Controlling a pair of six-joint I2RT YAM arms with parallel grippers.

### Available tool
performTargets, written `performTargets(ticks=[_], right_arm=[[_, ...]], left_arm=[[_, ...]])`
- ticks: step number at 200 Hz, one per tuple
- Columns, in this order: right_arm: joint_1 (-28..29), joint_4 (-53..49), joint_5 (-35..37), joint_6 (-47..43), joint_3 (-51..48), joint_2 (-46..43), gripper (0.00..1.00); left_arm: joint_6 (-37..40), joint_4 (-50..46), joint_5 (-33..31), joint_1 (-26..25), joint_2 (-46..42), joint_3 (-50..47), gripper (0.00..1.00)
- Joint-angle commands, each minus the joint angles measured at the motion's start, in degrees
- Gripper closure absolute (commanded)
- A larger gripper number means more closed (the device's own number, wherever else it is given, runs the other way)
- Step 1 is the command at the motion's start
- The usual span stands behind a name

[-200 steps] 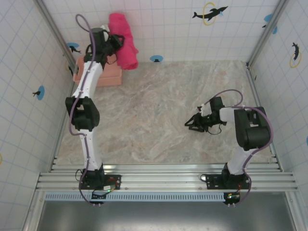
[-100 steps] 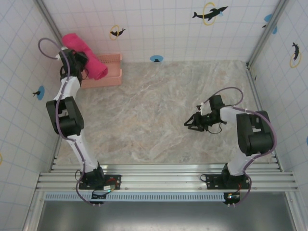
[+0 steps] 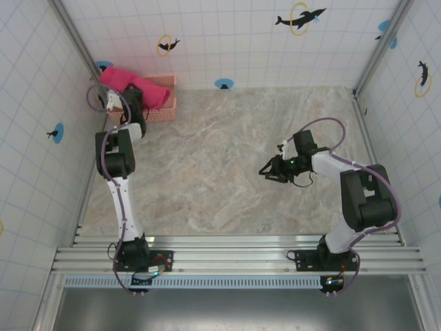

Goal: Roll up the long pants

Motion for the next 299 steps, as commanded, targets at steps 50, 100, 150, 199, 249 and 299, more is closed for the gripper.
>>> performTargets(ticks=[50,100,150,199,249,299], right_arm=[[2.5,6.7,3.8,6.2,0.4,-0.6,0.58],[3.7,7.6,5.4,6.7,2.3,1.4,0.57],[3.9,11.6,4.7,6.9,2.5,3.2,0.57],[4.0,16.9,3.5,6.8,2.3,5.1,0.57],[1.6,8.2,2.4,-2.6,9.4,4.7,0.01],[-7.8,-9.6,11.1,-16.9,20.0,0.3,0.03]], left_arm=[[-12.2,-6.0,-4.1,-1.0,5.3,5.5,0.74],[-11.1,-23.7,7.6,-0.2,-1.5,6.9,0.24],[-3.7,-60.3,6.9,0.7,-14.1,13.8,0.18],[0.0,-66.7,8.5,2.0,-25.2,7.1,0.04],[34.7,-70.9,14.9,3.0,-39.1,-0.5,0.03],[74.8,-64.2,20.8,2.3,-59.6,-28.1,0.03]])
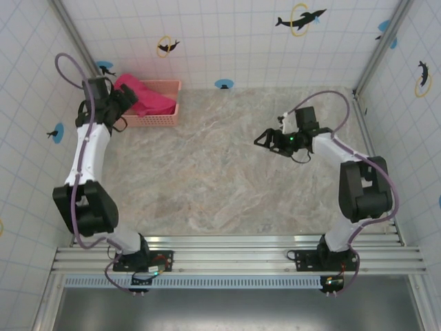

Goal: Roll up the long pants

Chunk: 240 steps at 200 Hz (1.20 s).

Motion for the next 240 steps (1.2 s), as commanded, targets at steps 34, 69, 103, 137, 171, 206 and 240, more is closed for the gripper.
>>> performTargets(ticks=[34,69,103,137,171,206,240], right_arm=[[-8.0,-10.9,25.8,-14.1,-1.7,-12.6,0.03],[-8.5,-4.5,36.2,-18.1,-11.5,-16.4,0.03],[-8.4,4.4,41.8,-22.9,-20.3,-24.2,0.03],[-9.5,26.5,43.9,-24.0,-34.0,-30.7,0.03],[-9.4,51.5,42.3,-20.1,-44.6,-24.2,0.03],[-8.4,59.0,43.3,-25.0,-42.2,-16.3,0.03],[-2.9,73.4,47.7,-30.0,-46.1,-8.9,0.02]], left_arm=[[32.9,21.0,9.3,-0.8,-16.8,-39.4,0.03],[35.4,48.2,7.1,-3.7,-12.0,-55.7,0.03],[37.7,61.9,9.2,-5.8,-5.6,-56.0,0.02],[46.9,71.1,1.6,-15.3,-1.1,-58.9,0.03],[46.4,69.8,0.0,-15.6,-1.4,-59.1,0.03],[46.0,68.8,-1.1,-15.6,-1.5,-58.7,0.03],[46.0,68.3,-1.4,-15.6,-1.6,-58.6,0.02]])
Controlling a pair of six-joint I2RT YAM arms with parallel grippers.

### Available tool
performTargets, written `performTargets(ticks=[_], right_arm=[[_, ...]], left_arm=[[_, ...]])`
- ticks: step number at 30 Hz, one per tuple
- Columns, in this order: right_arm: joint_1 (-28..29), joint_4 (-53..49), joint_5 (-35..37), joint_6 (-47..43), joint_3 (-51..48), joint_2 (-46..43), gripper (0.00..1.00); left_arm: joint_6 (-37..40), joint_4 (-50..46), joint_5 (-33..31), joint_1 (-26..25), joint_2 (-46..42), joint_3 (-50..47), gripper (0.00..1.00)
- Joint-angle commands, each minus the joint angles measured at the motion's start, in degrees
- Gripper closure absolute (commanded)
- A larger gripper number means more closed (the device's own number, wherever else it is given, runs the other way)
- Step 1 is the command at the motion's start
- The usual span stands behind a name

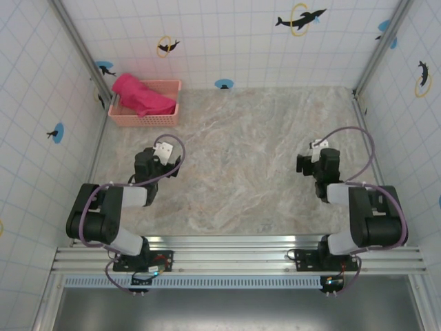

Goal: Roll up the long pants

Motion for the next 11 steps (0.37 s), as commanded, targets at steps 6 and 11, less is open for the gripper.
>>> performTargets(ticks=[6,11], right_arm=[[3.9,7.7,3.7,-4.5,0.7,1.7,0.02],[3.9,7.4,4.9,-4.0,1.0,1.8,0.02]], left_arm=[[1.1,1.3,-1.1,0.3,0.0,0.6,0.02],[1.1,1.3,-1.0,0.3,0.0,0.8,0.03]])
